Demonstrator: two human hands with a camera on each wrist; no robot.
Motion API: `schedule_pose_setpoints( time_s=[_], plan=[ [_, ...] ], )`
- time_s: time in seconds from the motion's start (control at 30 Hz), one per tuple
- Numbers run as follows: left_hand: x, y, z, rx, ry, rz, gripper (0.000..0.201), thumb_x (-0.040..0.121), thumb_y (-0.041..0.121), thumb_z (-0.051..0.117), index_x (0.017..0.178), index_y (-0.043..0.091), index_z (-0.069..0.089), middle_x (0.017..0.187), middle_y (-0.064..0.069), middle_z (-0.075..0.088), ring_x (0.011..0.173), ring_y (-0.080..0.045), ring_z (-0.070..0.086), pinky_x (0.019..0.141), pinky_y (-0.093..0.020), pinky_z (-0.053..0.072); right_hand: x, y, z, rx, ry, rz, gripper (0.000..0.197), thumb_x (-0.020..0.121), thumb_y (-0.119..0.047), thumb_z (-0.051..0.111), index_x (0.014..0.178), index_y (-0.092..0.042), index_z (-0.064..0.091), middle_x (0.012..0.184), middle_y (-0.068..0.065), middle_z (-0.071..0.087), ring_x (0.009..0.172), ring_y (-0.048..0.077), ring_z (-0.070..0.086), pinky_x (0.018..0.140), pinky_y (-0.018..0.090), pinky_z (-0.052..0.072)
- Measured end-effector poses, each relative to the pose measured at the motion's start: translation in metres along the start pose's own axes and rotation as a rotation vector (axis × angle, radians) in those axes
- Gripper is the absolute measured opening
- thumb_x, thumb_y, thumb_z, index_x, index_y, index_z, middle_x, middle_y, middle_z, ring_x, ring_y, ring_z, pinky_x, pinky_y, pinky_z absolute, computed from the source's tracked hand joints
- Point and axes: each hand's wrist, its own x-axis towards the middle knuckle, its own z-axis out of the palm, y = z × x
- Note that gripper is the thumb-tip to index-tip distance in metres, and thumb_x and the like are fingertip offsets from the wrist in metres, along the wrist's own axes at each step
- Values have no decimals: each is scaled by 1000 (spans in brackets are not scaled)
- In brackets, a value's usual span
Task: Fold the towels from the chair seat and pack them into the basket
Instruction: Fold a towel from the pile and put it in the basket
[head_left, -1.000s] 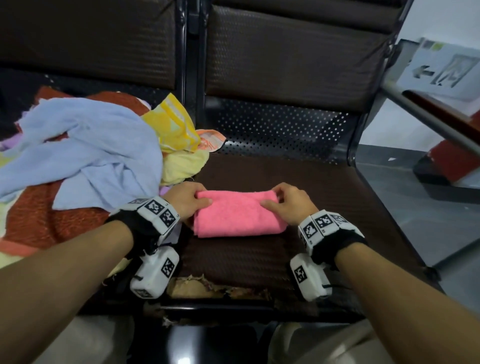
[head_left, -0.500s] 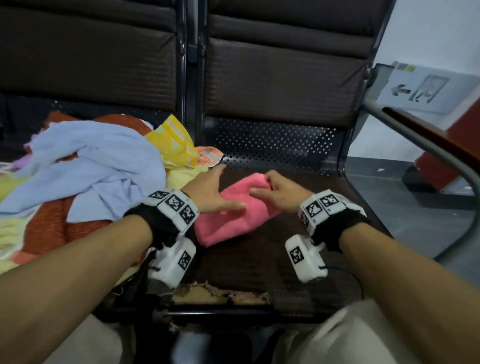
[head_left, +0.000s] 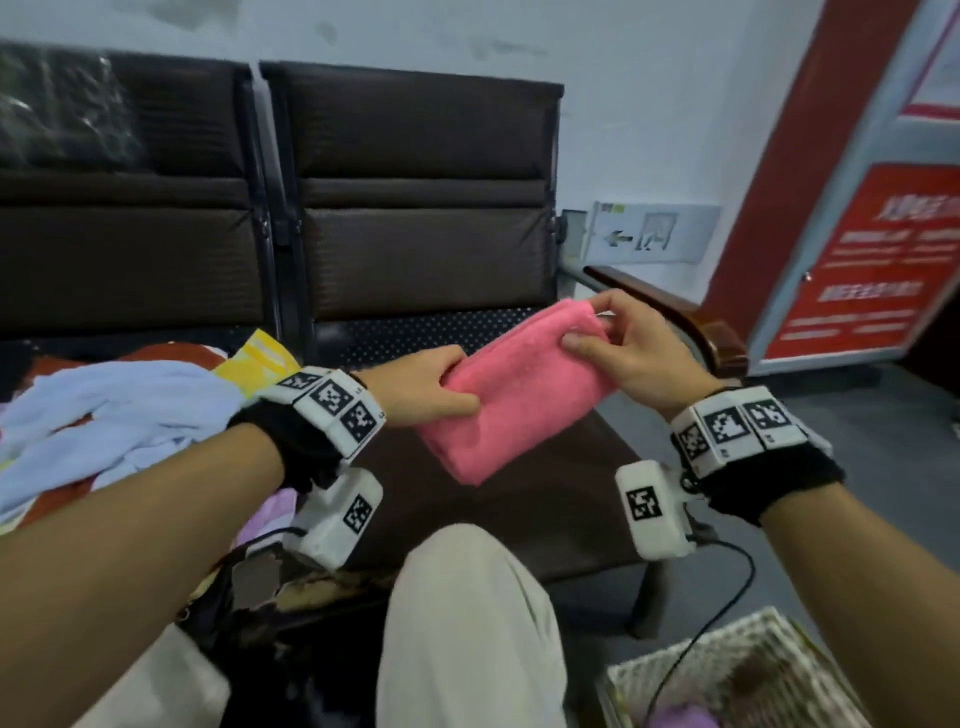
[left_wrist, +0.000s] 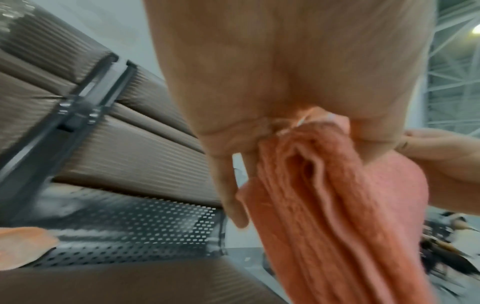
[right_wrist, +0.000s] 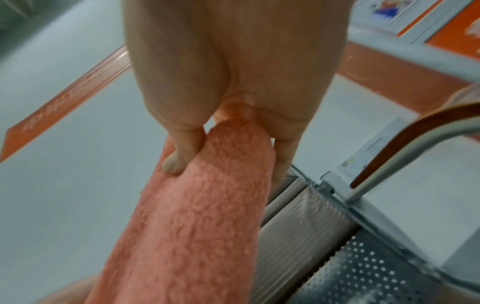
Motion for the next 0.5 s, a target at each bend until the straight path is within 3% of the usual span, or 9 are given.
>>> schedule_pose_setpoints(
  time_s=[0.1, 0.17, 0.23, 0.33, 0.5],
  plan=[
    [5, 51, 26, 75, -63, 98, 16, 83, 20, 58, 96, 12, 54, 90, -6, 61, 79, -18, 57, 72, -27, 46, -46, 22, -41, 42, 139, 59, 20, 81, -20, 73, 96, -17, 60, 86, -4, 66, 76, -1, 62, 72, 19, 49],
    [10, 81, 53, 115, -144, 151, 11, 85, 17, 56, 95, 15, 51, 82, 3, 55, 69, -9, 51, 59, -15, 39, -84, 41, -63, 87, 224, 119, 15, 82, -19, 72, 89, -22, 59, 82, -8, 65, 68, -10, 59, 65, 8, 45],
    [16, 106, 88, 168, -246, 208, 16, 88, 18, 56, 102, 14, 51, 86, 4, 53, 73, -10, 50, 58, -19, 34, -127, 67, -82, 112, 301, 194, 16, 82, -14, 72, 88, -21, 59, 80, -10, 65, 66, -12, 59, 64, 6, 44],
    [22, 129, 155, 186, -406, 269, 29, 90, 24, 58, 115, 11, 51, 99, 1, 55, 87, -14, 53, 70, -23, 36, -195, 108, -102, 112, 346, 336, 21, 81, -7, 71, 88, -23, 59, 84, -8, 66, 71, -9, 60, 70, 9, 46],
    [18, 148, 280, 207, -639, 293, 32, 87, 19, 61, 116, 8, 53, 108, -8, 60, 95, -20, 56, 68, -19, 34, -299, 166, -109, 88, 385, 554, 29, 79, 9, 63, 93, -16, 62, 84, -2, 66, 67, -10, 57, 67, 6, 44]
  ],
)
